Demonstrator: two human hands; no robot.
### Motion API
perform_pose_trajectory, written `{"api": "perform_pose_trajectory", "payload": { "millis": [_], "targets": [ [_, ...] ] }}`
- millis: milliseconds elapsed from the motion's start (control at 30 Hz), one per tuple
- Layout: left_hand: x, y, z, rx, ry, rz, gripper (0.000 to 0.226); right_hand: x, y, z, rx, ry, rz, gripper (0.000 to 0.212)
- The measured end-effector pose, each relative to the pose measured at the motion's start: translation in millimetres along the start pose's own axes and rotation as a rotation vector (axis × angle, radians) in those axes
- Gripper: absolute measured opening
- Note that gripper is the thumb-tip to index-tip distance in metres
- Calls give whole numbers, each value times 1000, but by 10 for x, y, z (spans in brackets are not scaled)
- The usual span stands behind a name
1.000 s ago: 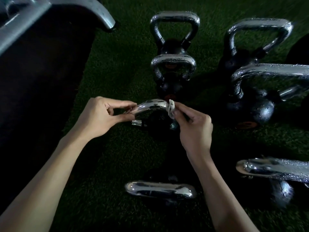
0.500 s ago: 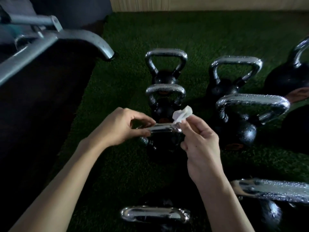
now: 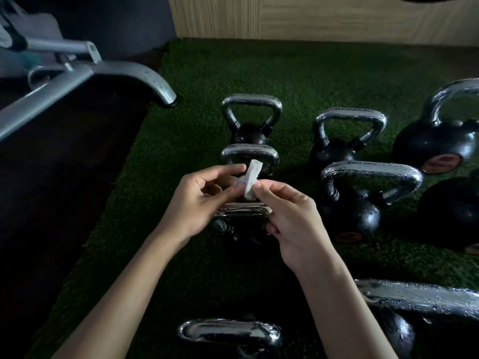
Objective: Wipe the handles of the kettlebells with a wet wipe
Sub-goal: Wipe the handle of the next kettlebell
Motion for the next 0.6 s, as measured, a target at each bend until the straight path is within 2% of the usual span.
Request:
{"api": "perform_pose_trajectory", "payload": {
  "millis": [67, 133, 200, 300, 367, 467, 533, 600],
  "targets": [
    [-21, 47, -31, 32, 32, -13, 33, -3, -14, -45, 12, 44, 10, 12],
    [-12, 98, -50, 50, 4, -22, 28, 18, -67, -78, 56, 212, -4, 8],
    [108, 136, -115, 76, -94, 28, 21, 115, -145, -146, 164, 519, 37, 8],
    [314, 191, -231, 123, -362, 102, 16, 126, -191, -312, 322, 1110, 60, 21],
    [296, 218, -225, 114, -452, 99, 17, 3, -194, -358, 349, 1372, -38, 34],
    [177, 210, -94, -8, -574, 79, 28, -187, -273, -441, 408, 1581, -169, 46],
    [92, 193, -53, -63, -667, 31, 24, -292, -373, -394, 392, 1648, -300, 43],
    [34, 197, -77, -41, -651, -57, 19, -338, -449, -290, 367, 1727, -418, 27]
  ]
}}
Point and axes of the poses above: each hand's wrist, its own y-axis away from the middle knuckle, its own x-axis out of the back of the hand, z = x × y, the point moved 10 cm from there along -y, towards the middle knuckle, and after that the axes turned 2 degrees about y, right-handed, at the moved point
